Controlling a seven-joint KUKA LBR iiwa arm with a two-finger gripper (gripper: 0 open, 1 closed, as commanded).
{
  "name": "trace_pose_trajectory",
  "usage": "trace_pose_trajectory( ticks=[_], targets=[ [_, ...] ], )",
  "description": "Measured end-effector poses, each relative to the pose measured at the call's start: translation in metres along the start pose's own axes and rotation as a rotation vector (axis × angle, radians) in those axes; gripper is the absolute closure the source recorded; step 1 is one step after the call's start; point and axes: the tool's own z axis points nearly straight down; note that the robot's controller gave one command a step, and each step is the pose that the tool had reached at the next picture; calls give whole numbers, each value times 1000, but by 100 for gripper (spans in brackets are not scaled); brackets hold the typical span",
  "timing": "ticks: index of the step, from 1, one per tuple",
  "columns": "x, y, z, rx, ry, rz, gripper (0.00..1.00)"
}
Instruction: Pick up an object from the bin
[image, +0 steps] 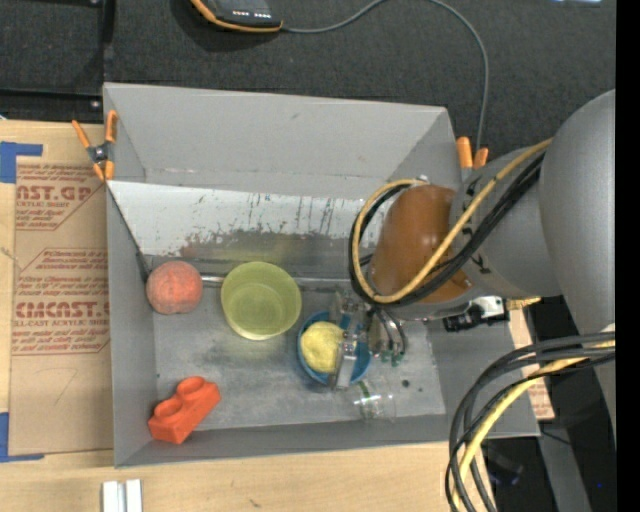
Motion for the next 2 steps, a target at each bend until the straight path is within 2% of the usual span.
trace_pose_trajectory(
  ticks=[2],
  targets=[
    [0, 0, -20, 0, -2, 0, 100]
  ],
)
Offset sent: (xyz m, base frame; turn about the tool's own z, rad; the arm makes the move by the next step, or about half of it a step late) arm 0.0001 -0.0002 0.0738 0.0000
